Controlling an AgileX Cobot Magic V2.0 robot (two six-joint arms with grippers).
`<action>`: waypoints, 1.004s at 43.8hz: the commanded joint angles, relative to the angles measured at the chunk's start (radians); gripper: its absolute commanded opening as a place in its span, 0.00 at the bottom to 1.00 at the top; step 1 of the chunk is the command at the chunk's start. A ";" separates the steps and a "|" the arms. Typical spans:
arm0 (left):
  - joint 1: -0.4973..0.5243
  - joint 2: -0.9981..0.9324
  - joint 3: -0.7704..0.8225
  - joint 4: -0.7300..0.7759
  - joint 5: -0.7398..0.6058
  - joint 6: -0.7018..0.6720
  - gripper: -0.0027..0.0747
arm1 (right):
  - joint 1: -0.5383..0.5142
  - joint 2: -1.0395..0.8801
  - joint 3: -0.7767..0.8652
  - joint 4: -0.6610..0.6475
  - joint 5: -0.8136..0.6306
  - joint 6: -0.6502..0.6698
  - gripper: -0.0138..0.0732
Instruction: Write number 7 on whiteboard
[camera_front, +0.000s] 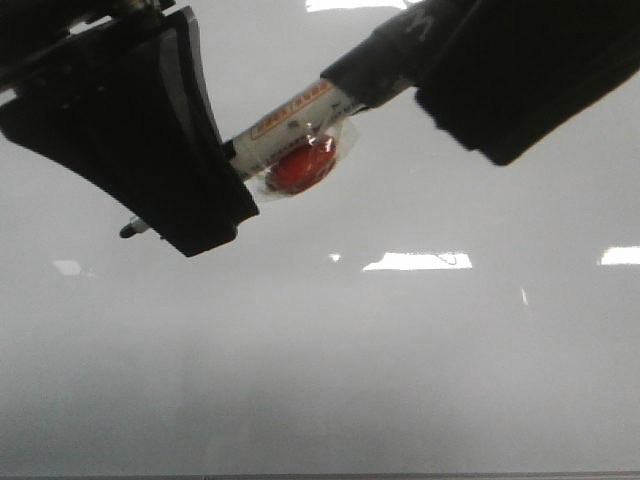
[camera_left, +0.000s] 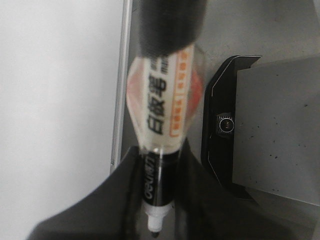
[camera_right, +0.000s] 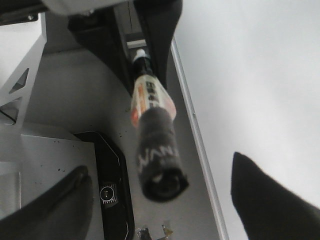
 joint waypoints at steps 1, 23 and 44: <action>-0.012 -0.023 -0.033 -0.026 -0.042 0.000 0.01 | 0.042 0.004 -0.034 0.049 -0.066 -0.019 0.84; -0.012 -0.023 -0.033 -0.026 -0.052 0.000 0.01 | 0.064 0.009 -0.034 0.086 -0.103 -0.019 0.44; -0.012 -0.037 -0.052 -0.029 -0.085 -0.030 0.50 | 0.063 0.009 -0.032 0.085 -0.097 -0.004 0.08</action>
